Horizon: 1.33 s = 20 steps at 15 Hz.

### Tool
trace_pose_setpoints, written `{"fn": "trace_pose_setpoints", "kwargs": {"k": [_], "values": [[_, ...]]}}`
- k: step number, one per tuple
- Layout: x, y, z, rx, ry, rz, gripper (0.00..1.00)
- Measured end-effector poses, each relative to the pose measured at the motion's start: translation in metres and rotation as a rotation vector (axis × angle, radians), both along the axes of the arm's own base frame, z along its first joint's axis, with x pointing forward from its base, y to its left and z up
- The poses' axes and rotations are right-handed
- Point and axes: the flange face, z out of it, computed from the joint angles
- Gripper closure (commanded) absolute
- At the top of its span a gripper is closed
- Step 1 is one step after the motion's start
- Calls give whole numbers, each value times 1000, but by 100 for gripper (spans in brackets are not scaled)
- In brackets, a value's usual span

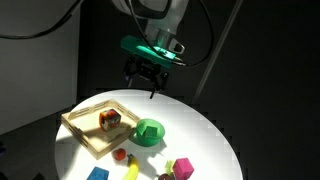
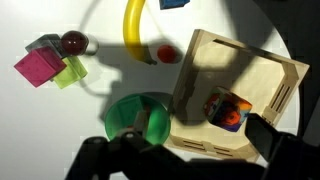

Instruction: Take the green block from the bowl and put it on the blue block

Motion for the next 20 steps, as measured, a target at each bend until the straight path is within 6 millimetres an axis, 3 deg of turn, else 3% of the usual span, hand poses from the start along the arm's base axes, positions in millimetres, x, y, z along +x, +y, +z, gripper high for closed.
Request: {"fn": "trace_pose_setpoints", "kwargs": {"k": [10,20], "values": [[8,3,-8,-11,-14,58,0],[28,-13,-71,-52,-27,199,0]]}}
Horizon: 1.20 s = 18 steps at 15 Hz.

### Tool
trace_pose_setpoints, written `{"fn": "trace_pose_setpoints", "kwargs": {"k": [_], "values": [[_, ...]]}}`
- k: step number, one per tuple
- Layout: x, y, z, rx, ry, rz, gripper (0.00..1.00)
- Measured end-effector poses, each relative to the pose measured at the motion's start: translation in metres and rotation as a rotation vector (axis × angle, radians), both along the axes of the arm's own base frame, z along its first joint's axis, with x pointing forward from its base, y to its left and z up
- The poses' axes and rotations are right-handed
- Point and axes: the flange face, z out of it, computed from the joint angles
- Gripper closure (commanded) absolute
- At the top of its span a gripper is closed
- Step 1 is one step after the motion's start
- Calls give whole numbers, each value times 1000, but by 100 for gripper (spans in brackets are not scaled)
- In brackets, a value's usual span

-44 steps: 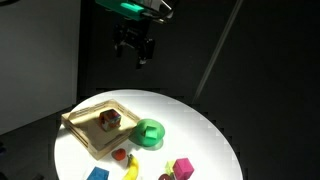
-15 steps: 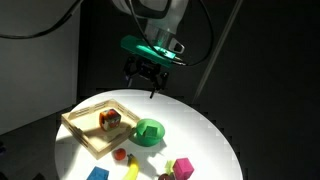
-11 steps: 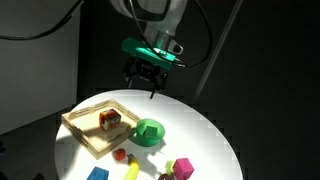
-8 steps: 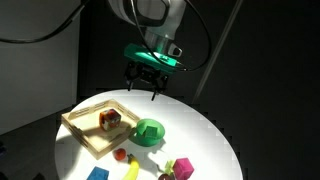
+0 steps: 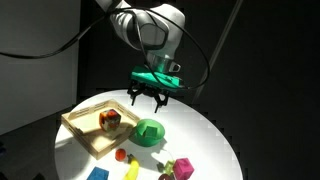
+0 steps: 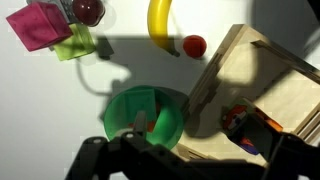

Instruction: Take the green block from the bowl and put it on the blue block

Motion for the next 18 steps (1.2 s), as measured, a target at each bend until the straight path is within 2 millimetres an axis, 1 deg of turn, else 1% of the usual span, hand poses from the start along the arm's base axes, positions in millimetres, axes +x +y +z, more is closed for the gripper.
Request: {"fn": "trace_pose_setpoints", "kwargs": {"k": [5,8,13,18], "values": [[14,-12,-39,-4,17,-1,0],[25,-18,-55,-3,22,2,0],[47,-23,-72,-4,14,14,0],[68,-24,-81,-10,-2,30,0]]}}
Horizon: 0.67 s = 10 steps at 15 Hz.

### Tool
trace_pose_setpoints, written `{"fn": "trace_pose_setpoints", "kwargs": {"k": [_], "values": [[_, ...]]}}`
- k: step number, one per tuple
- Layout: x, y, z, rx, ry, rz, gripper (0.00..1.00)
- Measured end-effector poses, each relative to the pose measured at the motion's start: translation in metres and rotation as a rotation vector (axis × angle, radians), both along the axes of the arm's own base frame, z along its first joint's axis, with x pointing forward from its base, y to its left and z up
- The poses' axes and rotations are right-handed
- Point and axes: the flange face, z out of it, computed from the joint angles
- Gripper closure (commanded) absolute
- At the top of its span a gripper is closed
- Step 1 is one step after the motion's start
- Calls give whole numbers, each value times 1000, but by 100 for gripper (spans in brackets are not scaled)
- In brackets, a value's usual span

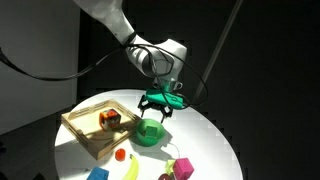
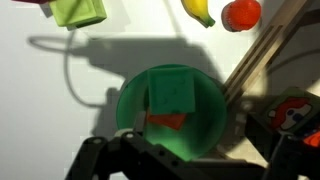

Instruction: Take the green block from the bowl and put it on the blue block

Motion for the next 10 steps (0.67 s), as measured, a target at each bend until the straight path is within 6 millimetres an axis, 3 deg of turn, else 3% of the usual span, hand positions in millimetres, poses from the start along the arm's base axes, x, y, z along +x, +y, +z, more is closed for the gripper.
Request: {"fn": "trace_pose_setpoints", "kwargs": {"k": [10], "values": [[15,-16,-20,-7,-8,-5,0]]}}
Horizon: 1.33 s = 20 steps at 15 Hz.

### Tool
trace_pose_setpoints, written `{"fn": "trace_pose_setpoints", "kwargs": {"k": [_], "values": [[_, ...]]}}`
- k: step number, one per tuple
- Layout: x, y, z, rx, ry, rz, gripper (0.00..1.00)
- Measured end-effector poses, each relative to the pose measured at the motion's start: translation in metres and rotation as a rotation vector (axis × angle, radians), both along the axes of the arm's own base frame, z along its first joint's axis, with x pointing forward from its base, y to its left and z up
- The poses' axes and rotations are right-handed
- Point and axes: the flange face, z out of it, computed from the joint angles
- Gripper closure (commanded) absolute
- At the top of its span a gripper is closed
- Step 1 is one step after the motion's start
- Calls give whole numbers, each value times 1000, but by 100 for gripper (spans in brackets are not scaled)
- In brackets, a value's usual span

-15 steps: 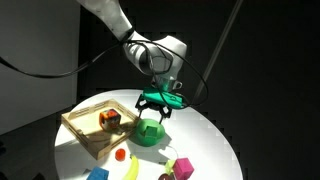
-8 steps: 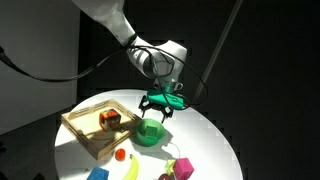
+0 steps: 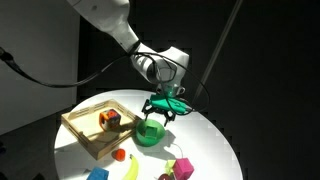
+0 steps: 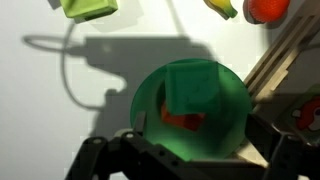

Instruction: Take the green block from the bowl and put it on the blue block

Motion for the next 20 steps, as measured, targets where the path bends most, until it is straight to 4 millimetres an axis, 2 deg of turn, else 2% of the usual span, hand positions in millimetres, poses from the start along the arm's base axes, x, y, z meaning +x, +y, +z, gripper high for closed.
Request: {"fn": "trace_pose_setpoints", "kwargs": {"k": [5,20], "values": [[2,-5,-8,0,1,-4,0],[0,-3,-26,12,23,-2,0]]}}
